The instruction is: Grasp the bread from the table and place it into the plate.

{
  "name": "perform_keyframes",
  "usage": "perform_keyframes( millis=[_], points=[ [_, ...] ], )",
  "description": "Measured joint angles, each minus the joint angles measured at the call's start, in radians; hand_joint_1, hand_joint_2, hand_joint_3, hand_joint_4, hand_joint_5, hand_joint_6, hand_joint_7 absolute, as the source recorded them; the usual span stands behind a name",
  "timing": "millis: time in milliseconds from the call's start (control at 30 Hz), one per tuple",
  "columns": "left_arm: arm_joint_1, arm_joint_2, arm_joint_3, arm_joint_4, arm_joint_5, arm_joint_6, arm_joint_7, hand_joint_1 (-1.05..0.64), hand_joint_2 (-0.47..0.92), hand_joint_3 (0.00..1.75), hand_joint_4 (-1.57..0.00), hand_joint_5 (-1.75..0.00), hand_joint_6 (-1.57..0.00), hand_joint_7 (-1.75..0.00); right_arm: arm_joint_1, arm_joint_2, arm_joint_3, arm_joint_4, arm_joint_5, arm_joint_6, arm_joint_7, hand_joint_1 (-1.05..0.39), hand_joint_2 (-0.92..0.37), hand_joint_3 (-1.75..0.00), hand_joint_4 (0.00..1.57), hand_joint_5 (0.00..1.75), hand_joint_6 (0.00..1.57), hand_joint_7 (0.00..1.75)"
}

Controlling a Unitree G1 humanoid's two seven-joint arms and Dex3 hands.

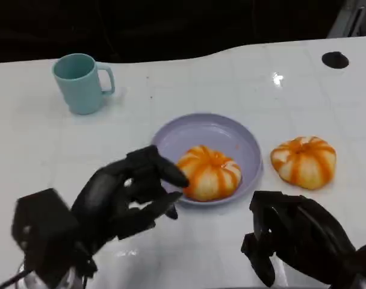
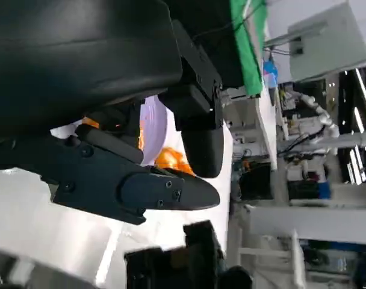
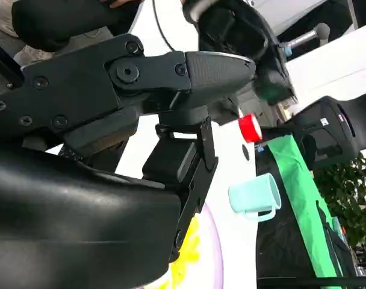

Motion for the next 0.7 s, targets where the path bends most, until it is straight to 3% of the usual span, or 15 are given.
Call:
perform_keyframes(
  millis=[100,367,700],
  points=[
    [0.058,-0.013,0.002,-0.026,-0.032,0.014,-0.004,-0.58,0.92,0.36,-0.77,-1.75,-0.52,-1.73,-0.003,0.001,0.001,0.015,0.000,-0.005,0.001,-0.92,-0.92,-0.38,1.28,1.61,1.09,1.53],
    [0.178,-0.036,0.000,-0.052,-0.033,0.003,-0.004,-0.61,0.92,0.31,-0.80,-1.75,-0.59,-1.75,-0.022,0.001,0.001,0.045,-0.019,-0.019,0.001,-0.91,-0.92,-0.40,1.27,1.61,1.09,1.52],
    [0.183,-0.058,0.007,-0.005,-0.038,-0.007,-0.006,-0.58,0.92,0.31,-0.88,-1.75,-0.65,-1.75,-0.048,0.000,-0.002,0.097,-0.019,-0.045,0.017,-0.92,-0.92,-0.41,1.27,1.62,1.09,1.54]
  ],
)
